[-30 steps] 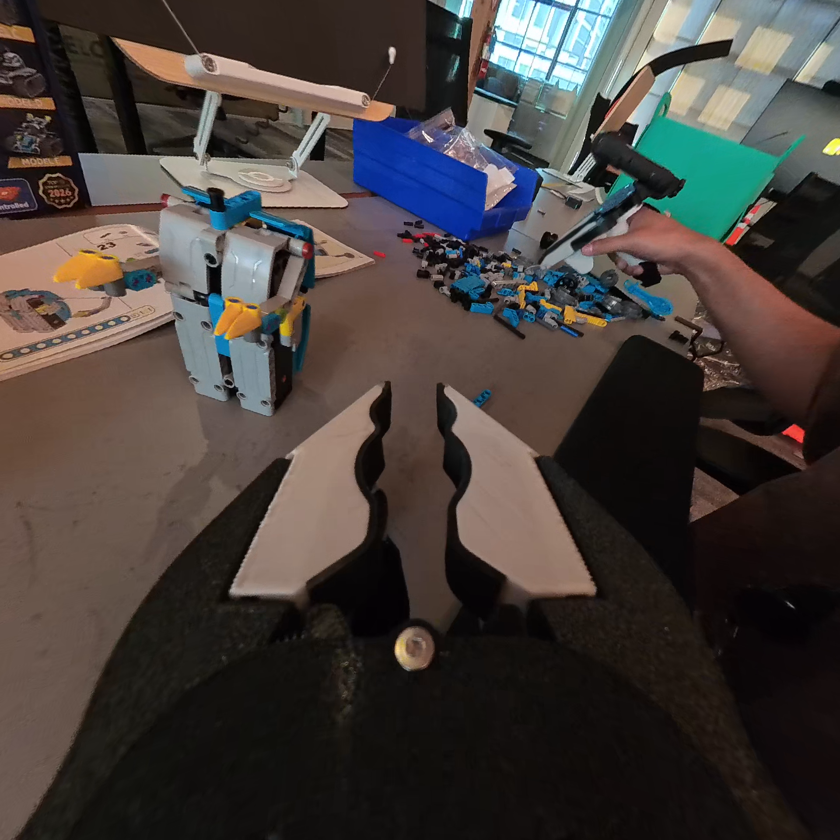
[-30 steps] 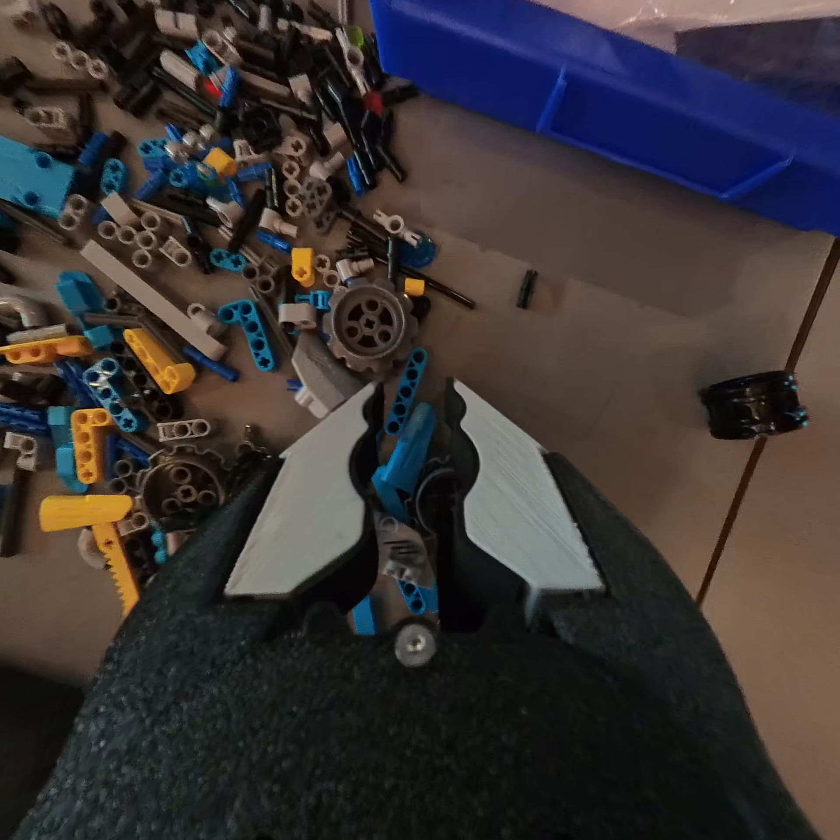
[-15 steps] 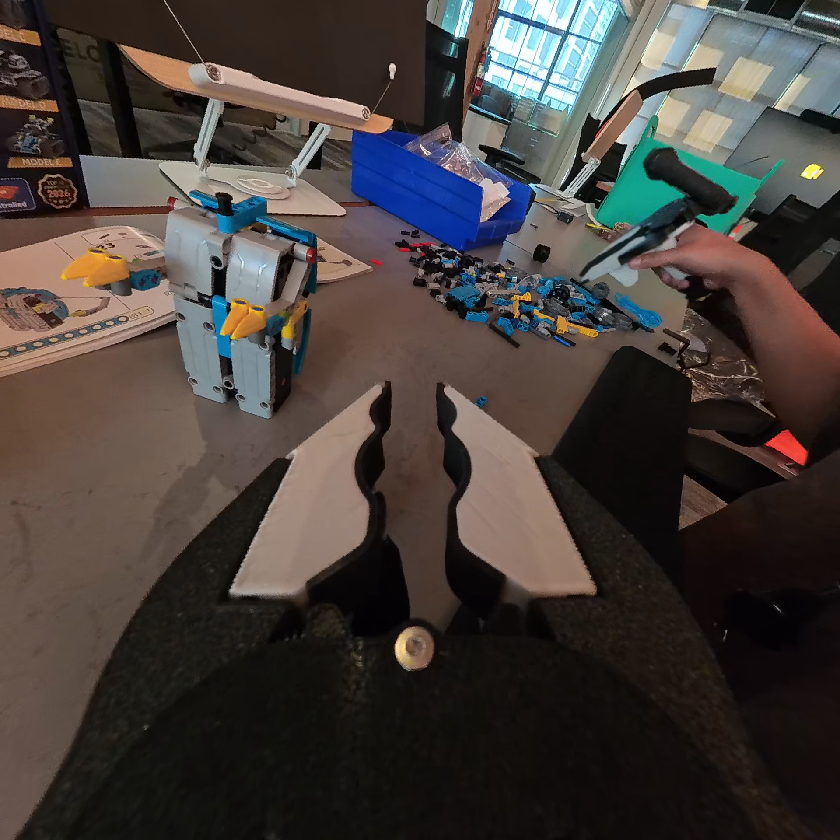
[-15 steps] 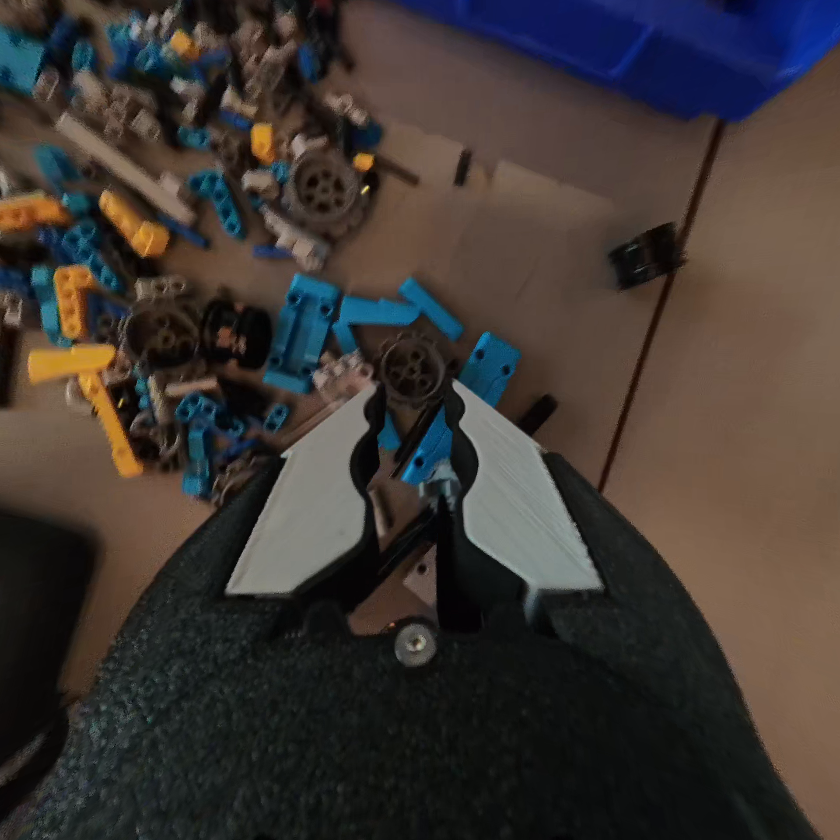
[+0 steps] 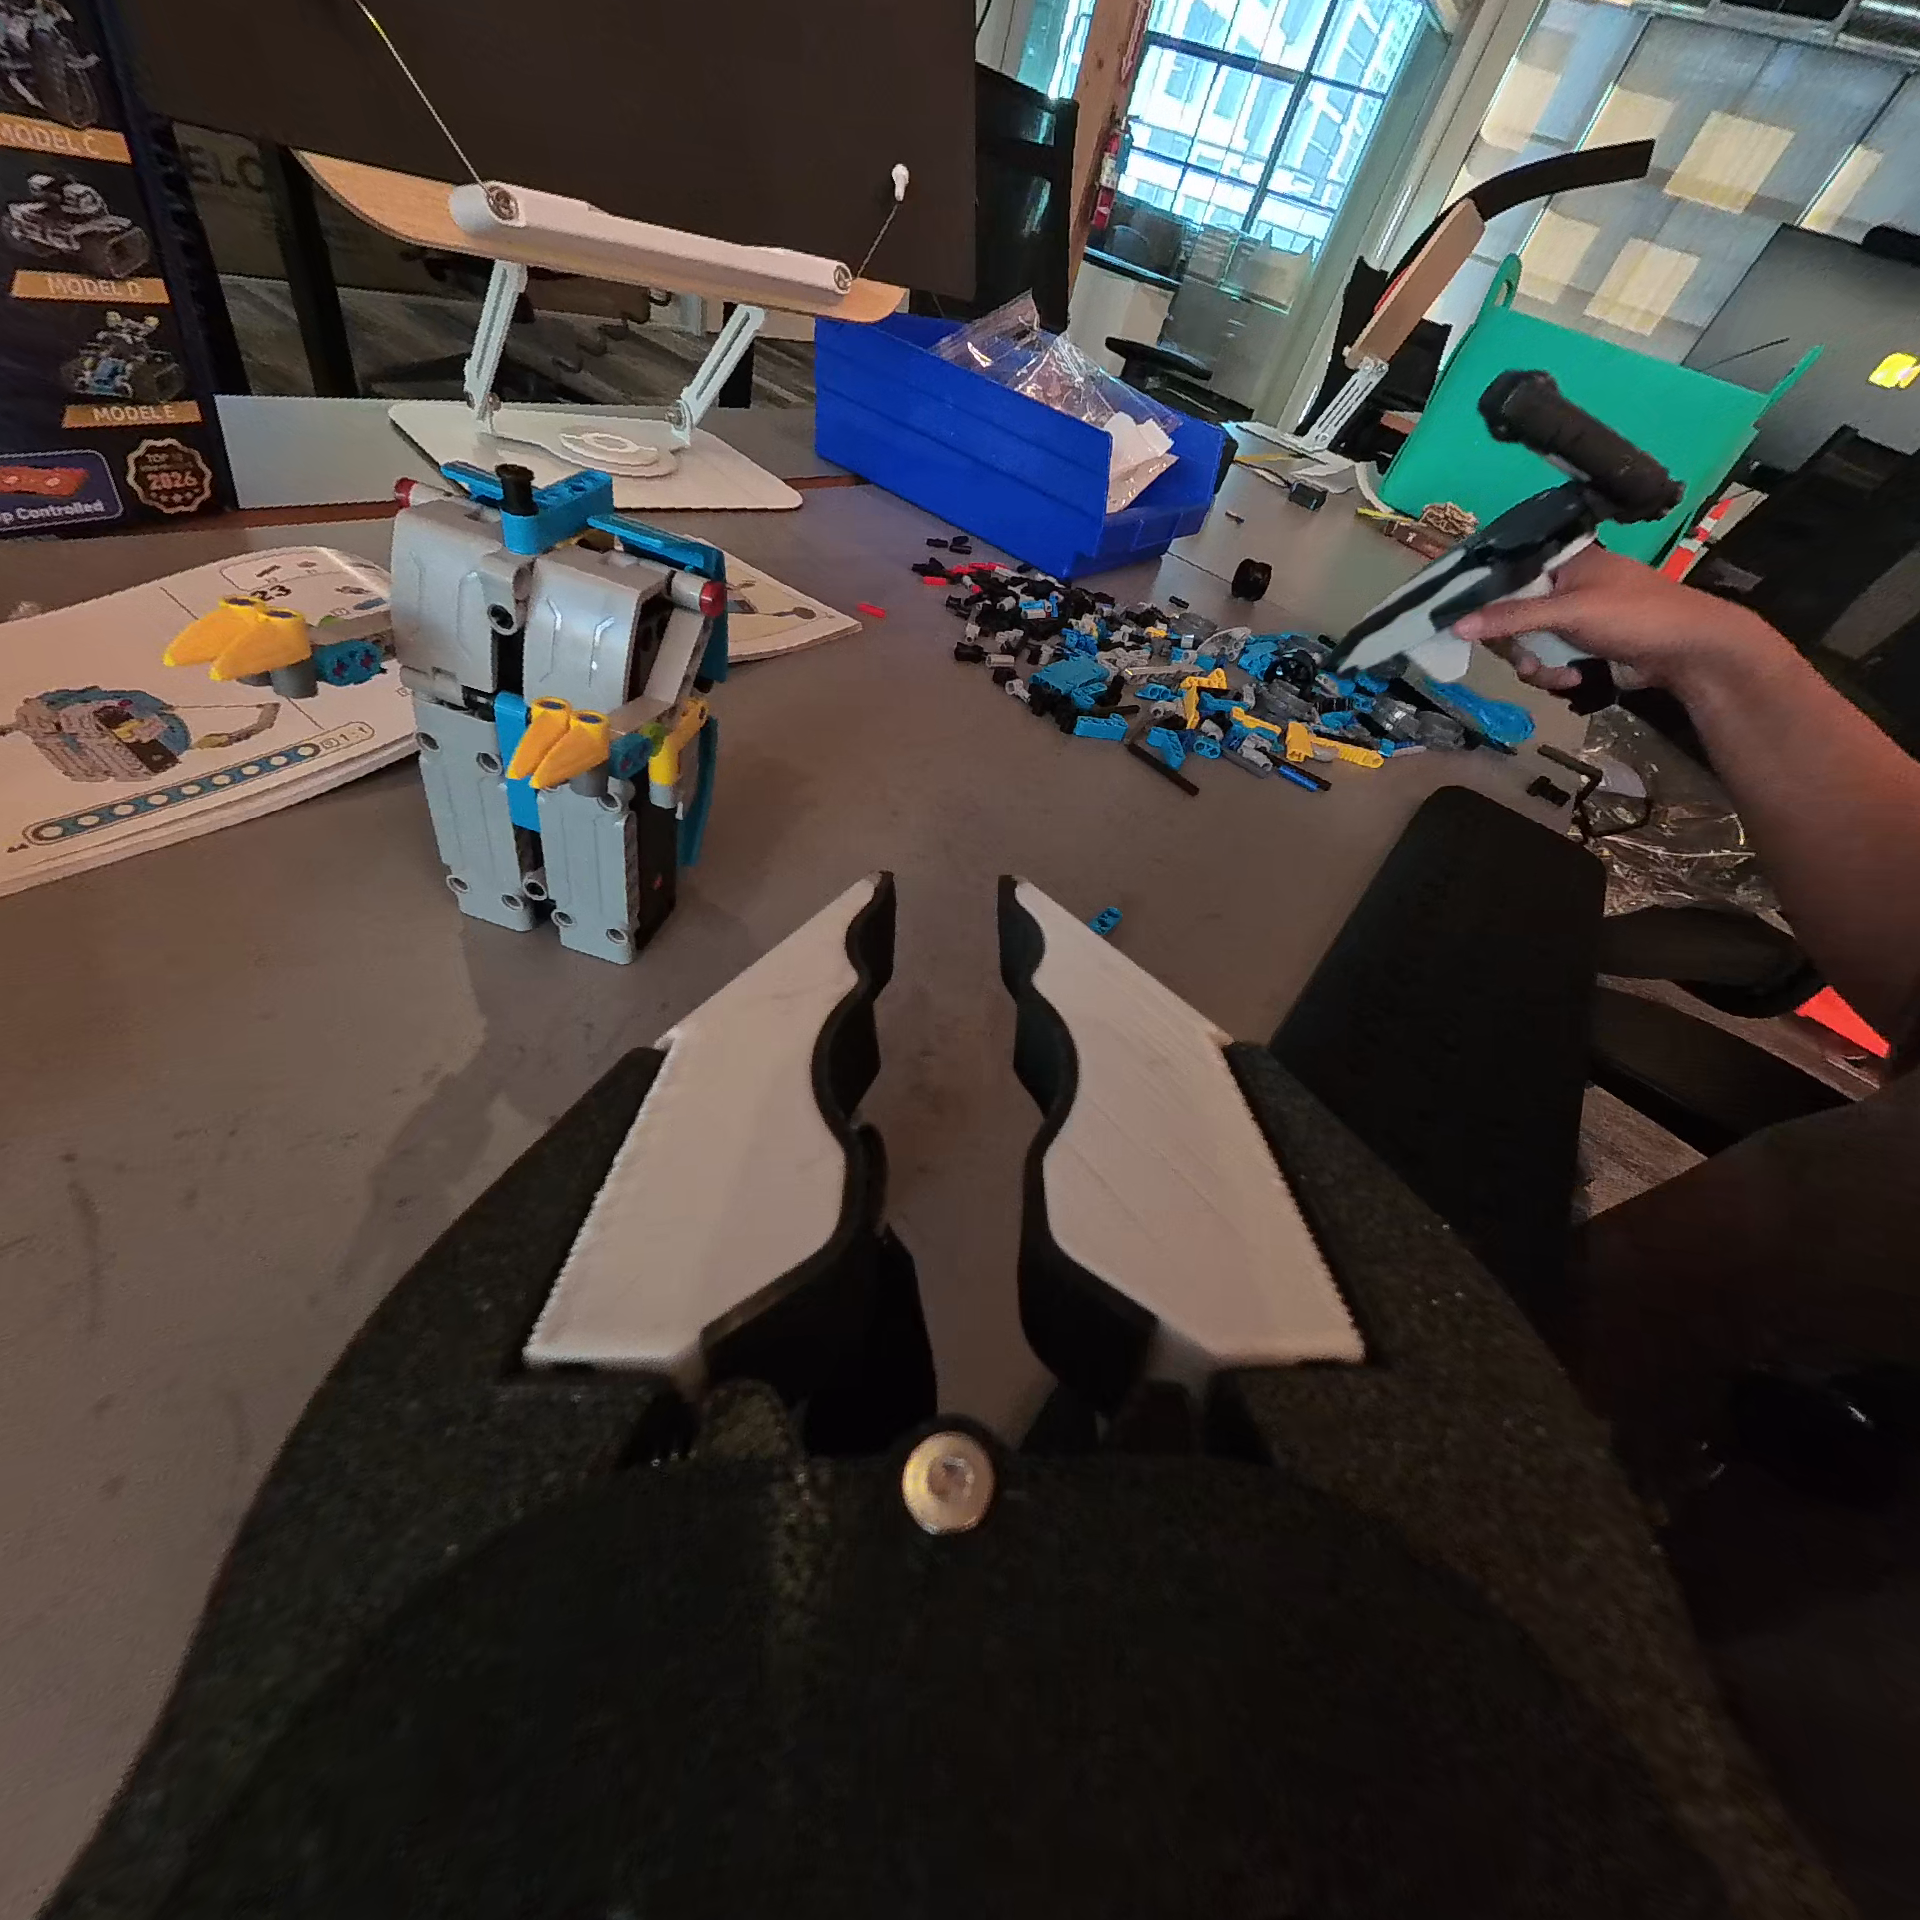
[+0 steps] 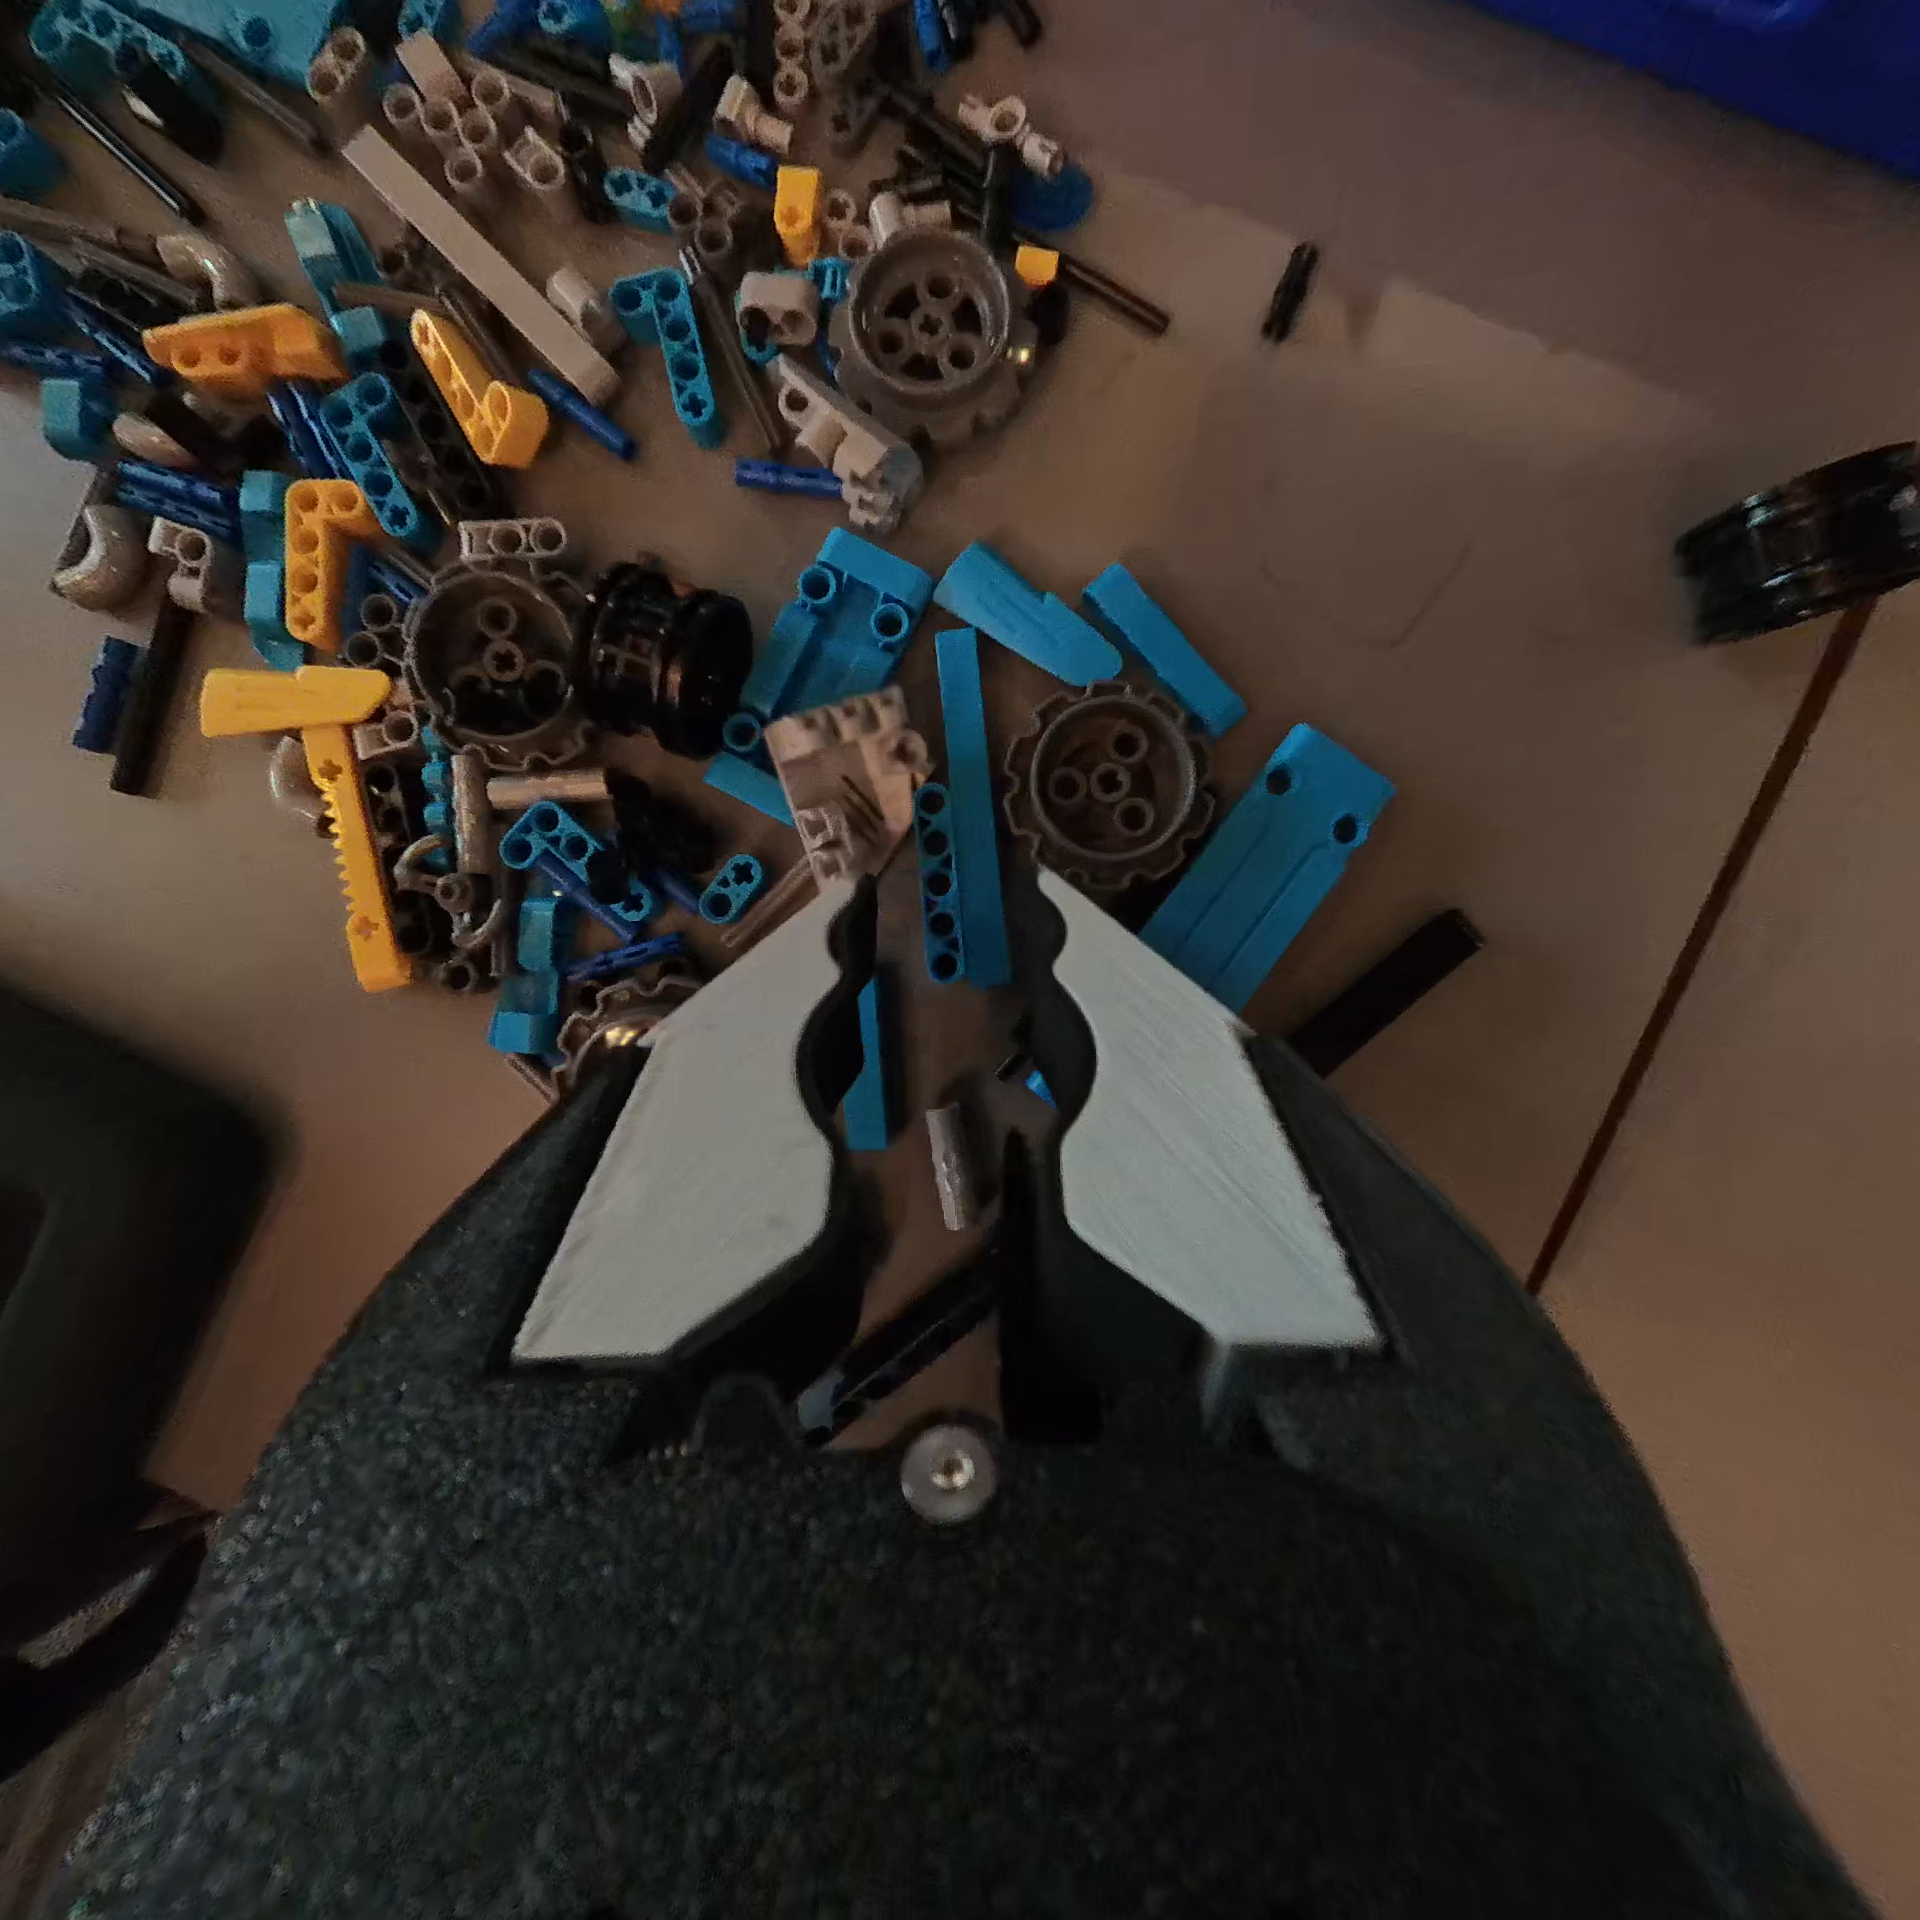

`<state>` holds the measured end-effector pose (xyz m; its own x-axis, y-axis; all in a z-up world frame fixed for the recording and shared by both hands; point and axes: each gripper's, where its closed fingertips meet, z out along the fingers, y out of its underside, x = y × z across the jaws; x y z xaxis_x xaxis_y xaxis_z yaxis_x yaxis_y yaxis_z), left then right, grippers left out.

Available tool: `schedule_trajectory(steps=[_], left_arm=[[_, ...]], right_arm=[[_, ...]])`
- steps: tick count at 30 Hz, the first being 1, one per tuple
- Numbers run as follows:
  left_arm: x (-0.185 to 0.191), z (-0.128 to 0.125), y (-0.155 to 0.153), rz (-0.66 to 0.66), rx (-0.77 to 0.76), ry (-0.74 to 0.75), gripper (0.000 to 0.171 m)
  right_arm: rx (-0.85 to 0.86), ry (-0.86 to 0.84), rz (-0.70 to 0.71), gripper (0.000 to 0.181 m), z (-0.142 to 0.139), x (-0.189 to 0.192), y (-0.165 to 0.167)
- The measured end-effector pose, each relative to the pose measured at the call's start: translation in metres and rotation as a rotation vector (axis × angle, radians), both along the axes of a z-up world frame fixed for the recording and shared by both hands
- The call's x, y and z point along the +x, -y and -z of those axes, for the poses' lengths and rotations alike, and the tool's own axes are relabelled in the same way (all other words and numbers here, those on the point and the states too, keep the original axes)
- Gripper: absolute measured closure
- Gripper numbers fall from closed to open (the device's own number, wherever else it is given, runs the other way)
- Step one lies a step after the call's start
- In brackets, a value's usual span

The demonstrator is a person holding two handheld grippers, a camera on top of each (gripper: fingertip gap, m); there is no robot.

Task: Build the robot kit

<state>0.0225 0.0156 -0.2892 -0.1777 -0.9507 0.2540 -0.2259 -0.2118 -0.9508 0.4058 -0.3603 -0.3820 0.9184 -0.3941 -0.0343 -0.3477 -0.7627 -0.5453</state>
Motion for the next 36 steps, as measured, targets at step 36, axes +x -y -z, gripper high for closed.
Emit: schedule_trajectory(steps=[36], left_arm=[[0.000, 0.001, 0.001, 0.011, -0.005, -0.007, 0.152]], right_arm=[[0.000, 0.142, -0.022, 0.174, -0.072, -0.019, -0.004]])
